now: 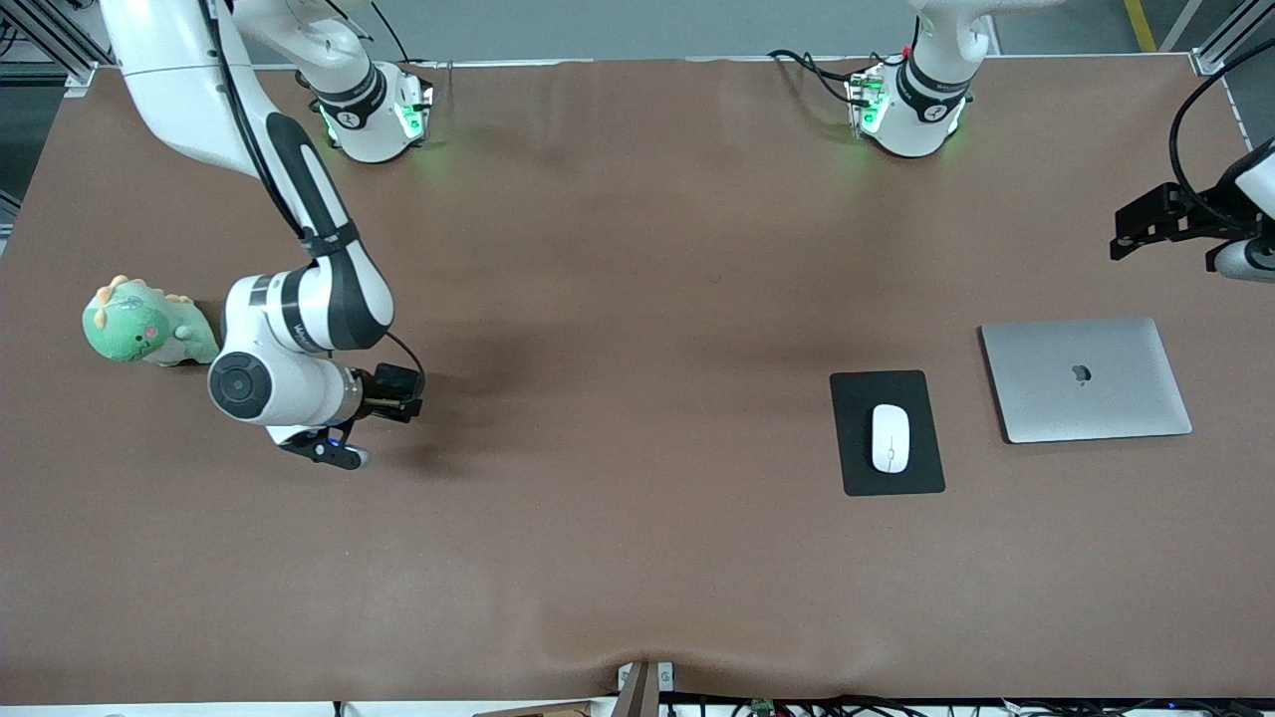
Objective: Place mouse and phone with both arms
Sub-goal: 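Carry the black phone with the right gripper toward the plush toy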
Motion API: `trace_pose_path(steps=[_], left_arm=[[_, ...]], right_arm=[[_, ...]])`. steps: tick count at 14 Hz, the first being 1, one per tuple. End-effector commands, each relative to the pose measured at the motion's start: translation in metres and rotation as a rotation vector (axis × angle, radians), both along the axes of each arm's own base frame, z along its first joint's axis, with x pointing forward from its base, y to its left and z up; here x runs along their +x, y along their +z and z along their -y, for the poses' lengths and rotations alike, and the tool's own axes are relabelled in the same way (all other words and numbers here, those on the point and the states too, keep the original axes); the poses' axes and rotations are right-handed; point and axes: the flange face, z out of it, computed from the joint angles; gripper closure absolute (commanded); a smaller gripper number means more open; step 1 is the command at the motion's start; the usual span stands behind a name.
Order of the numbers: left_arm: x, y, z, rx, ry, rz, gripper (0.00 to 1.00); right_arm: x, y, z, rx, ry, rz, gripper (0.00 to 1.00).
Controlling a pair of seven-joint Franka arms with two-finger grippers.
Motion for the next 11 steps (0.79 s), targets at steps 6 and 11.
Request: trace_pose_path(steps=[6,11], left_arm=[[0.0,0.003,0.014,0.006,-0.002,-0.005,0.0],[-0.006,0.003,0.015,0.004,-0.005,-0.031,0.0]], right_arm=[[-0.014,-0.007,0.107,0.024,0.097,-0.03,1.0],[-0.025,-0.02,0.163,0.026,0.131,-0.03,1.0]])
